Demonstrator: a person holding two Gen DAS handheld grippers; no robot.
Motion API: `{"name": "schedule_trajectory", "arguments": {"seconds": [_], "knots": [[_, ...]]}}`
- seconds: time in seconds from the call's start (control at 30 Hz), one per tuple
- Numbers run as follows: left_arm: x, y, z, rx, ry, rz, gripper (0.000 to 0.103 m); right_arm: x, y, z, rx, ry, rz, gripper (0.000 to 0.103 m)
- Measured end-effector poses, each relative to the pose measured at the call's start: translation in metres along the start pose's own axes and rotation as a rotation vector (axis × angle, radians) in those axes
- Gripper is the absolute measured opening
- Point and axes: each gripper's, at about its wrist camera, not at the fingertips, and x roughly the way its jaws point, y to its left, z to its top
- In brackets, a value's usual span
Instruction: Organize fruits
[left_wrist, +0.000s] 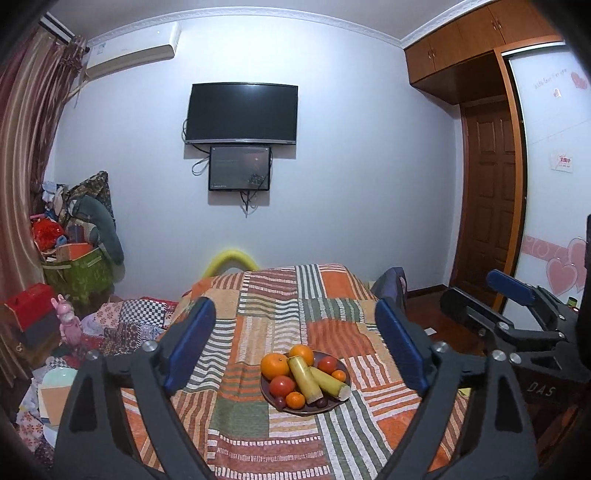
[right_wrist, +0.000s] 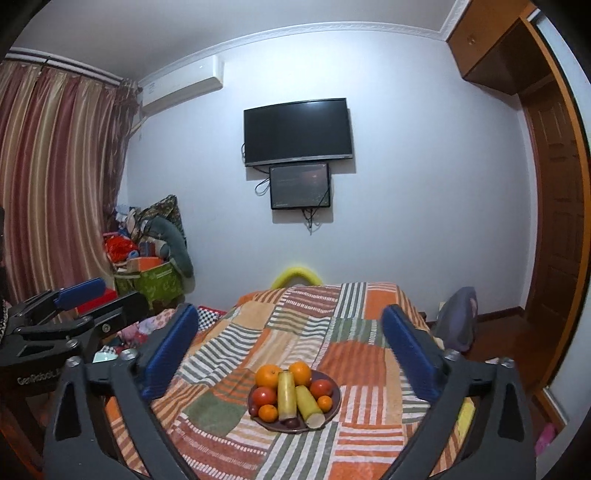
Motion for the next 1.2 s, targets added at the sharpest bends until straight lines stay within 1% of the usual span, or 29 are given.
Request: {"name": "schedule_trajectory", "arguments": {"seconds": [0.07, 0.23, 0.37, 1.2], "knots": [[-0.0013, 0.0018, -0.0007, -0.006, -0.002, 0.005, 0.097, -0.0026, -0.0013, -0.0008, 0.006, -0.005, -0.009, 0.103], [-0.0018, 0.0048, -0.0005, -0.013, -0.004, 0.013, 0.098, -0.0020, -0.0027, -0.0022, 0.014, 0.002, -0.005, 0.103], [-0.0030, 0.0055, -0.0012, -0.010, -0.012, 0.019, 0.101, -0.0055, -0.0036, -0.0049, 0.021, 0.002, -0.001, 0.103], [0.0011, 0.0047, -0.0029, 0.001, -0.004, 0.027, 0.103, -0.0088, -0.0054, -0.0046, 0.033, 0.002, 0.000, 0.103]]}}
